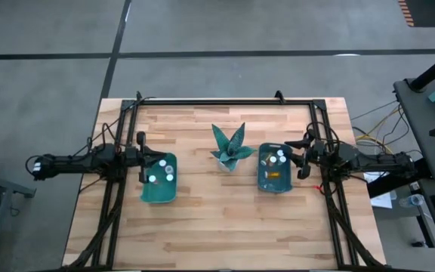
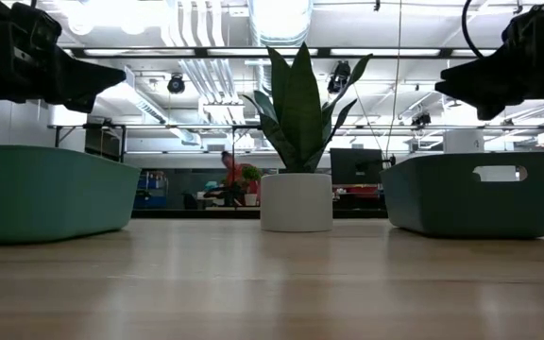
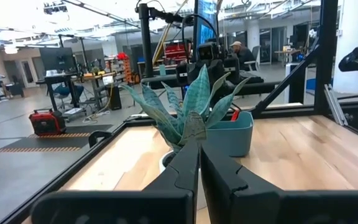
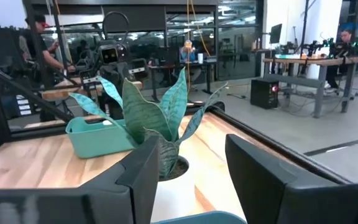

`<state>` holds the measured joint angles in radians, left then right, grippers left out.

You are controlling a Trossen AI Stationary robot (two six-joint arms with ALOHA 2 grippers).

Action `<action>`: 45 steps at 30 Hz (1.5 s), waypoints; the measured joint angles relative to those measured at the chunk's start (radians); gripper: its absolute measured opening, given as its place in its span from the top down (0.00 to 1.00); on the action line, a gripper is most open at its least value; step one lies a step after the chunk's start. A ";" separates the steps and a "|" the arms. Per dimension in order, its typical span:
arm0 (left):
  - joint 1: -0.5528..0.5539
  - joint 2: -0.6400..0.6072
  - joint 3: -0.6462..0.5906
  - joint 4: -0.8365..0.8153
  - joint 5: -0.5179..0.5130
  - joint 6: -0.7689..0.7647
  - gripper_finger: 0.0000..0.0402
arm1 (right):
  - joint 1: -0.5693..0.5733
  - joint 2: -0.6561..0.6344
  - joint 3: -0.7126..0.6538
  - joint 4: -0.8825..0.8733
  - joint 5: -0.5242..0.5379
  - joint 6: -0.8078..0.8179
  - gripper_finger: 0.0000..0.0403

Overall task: Pick and place medicine bottles into bin by pill shape (circle, oval)
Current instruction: Return to Home Position

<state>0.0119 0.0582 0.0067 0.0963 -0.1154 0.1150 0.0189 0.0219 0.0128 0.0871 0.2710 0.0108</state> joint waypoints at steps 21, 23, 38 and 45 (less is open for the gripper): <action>0.000 0.000 -0.002 0.000 -0.003 0.000 1.00 | 0.000 0.000 0.000 -0.001 0.000 0.016 0.56; 0.000 -0.001 -0.002 0.000 -0.003 0.000 1.00 | 0.000 0.000 0.000 -0.001 0.000 0.016 0.55; 0.000 -0.001 -0.002 0.000 -0.003 0.001 1.00 | 0.000 -0.001 0.000 -0.001 0.000 0.016 0.56; 0.000 0.000 -0.002 0.000 -0.003 0.001 1.00 | 0.000 -0.001 0.000 -0.001 0.000 0.015 0.56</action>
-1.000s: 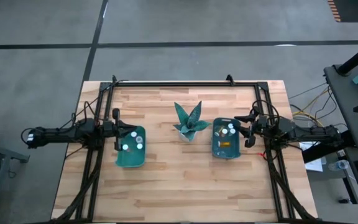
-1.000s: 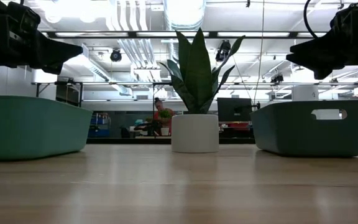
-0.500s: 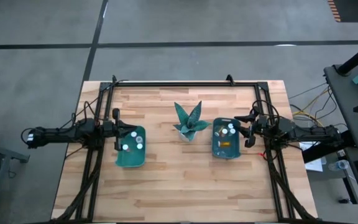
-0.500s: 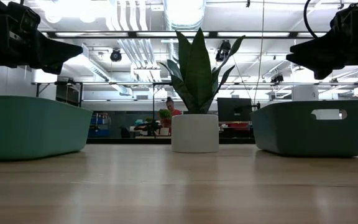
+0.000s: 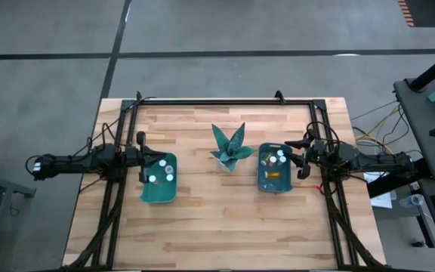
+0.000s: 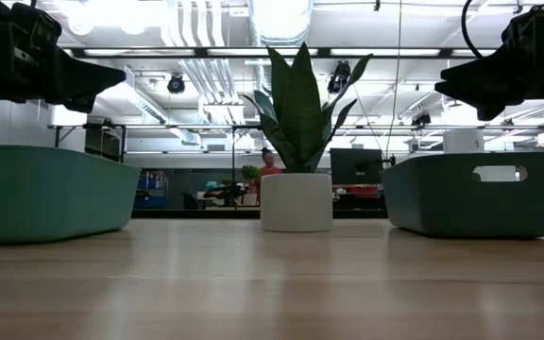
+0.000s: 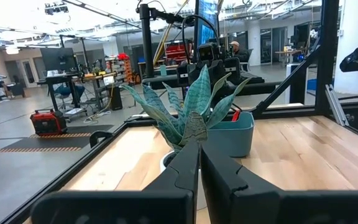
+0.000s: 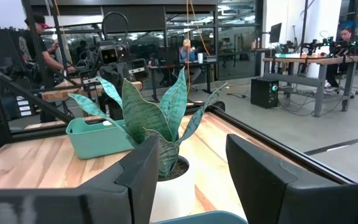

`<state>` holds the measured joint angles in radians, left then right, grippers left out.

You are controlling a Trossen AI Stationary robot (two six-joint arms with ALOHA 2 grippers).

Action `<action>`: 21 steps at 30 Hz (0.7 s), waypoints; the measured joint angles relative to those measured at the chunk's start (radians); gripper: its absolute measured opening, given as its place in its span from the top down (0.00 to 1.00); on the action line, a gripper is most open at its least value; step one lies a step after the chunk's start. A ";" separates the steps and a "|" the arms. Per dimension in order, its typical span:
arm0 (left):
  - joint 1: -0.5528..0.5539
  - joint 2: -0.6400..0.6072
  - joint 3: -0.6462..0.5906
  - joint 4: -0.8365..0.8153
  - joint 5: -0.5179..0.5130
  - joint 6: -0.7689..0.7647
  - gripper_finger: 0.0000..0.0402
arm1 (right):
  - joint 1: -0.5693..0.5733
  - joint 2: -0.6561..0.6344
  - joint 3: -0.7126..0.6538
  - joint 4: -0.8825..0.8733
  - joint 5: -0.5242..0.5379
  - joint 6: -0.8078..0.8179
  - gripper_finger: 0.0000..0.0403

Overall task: Pick and place medicine bottles into bin by pill shape (circle, oval)
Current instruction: Return to Home Position

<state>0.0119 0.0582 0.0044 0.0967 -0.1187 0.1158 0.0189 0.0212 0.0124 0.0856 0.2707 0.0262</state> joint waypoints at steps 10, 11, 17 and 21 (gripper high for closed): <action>0.000 0.000 0.000 0.000 0.000 0.000 1.00 | 0.000 0.000 0.000 0.000 0.000 0.000 0.56; 0.000 0.000 0.000 0.000 0.000 0.000 1.00 | 0.000 0.000 0.000 0.000 0.000 0.000 0.56; 0.000 0.000 0.000 0.000 0.000 0.000 1.00 | 0.000 0.000 0.000 0.000 0.000 0.000 0.55; 0.000 -0.001 0.000 0.000 0.000 0.000 1.00 | 0.000 0.000 0.000 0.000 0.000 0.000 0.56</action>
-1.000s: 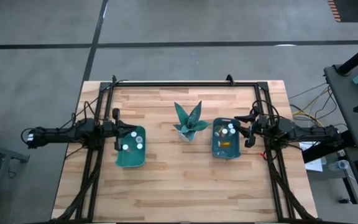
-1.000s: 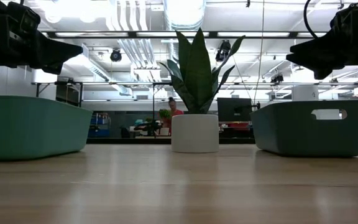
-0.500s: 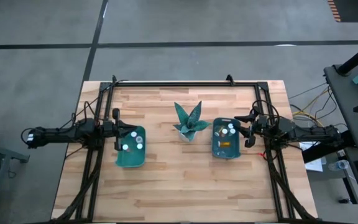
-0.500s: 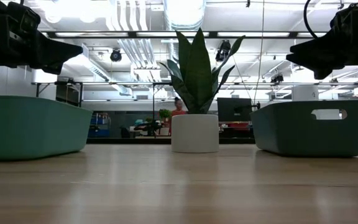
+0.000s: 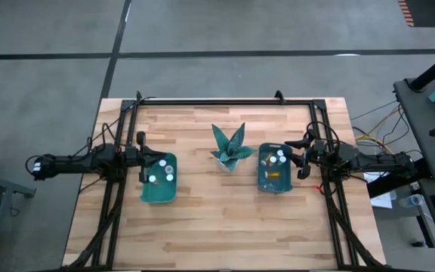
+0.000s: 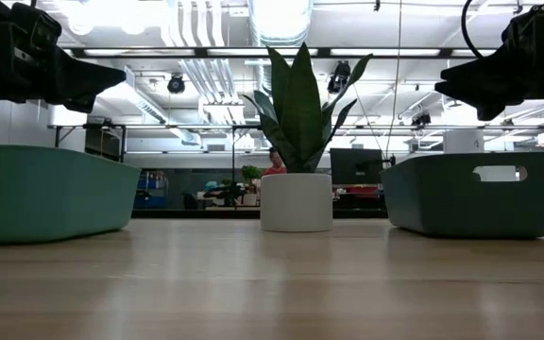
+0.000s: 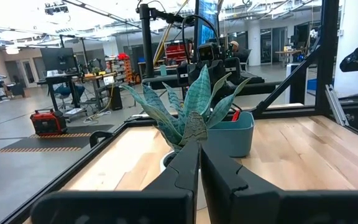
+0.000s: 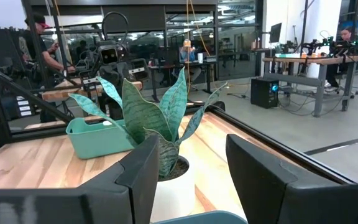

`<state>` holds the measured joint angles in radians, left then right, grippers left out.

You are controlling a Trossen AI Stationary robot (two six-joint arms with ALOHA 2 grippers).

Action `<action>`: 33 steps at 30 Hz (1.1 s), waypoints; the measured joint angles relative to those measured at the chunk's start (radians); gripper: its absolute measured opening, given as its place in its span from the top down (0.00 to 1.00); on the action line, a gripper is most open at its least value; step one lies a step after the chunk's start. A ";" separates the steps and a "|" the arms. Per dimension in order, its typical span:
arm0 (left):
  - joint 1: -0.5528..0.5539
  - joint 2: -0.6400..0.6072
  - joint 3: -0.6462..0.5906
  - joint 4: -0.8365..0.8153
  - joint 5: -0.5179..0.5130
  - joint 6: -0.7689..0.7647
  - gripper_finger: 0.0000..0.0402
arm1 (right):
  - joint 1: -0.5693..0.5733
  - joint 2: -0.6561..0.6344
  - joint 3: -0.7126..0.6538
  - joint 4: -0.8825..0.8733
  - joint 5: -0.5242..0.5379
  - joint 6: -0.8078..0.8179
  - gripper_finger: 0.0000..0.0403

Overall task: Pick and place medicine bottles into bin by pill shape (circle, oval)
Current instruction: Return to Home Position

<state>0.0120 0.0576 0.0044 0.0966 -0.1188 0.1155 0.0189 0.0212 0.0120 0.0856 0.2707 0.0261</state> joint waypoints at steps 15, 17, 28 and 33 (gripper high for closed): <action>0.000 0.001 0.000 0.000 0.000 0.000 1.00 | 0.000 0.000 0.000 0.000 0.000 0.000 0.56; 0.000 0.001 0.000 0.000 0.000 0.000 1.00 | 0.000 0.000 0.000 0.000 0.000 0.000 0.56; 0.000 0.001 0.000 0.000 0.000 0.000 1.00 | 0.000 0.000 0.000 0.000 0.000 0.000 0.56; 0.000 0.001 0.000 0.000 0.000 0.000 1.00 | 0.000 0.000 0.000 0.000 0.000 0.000 0.55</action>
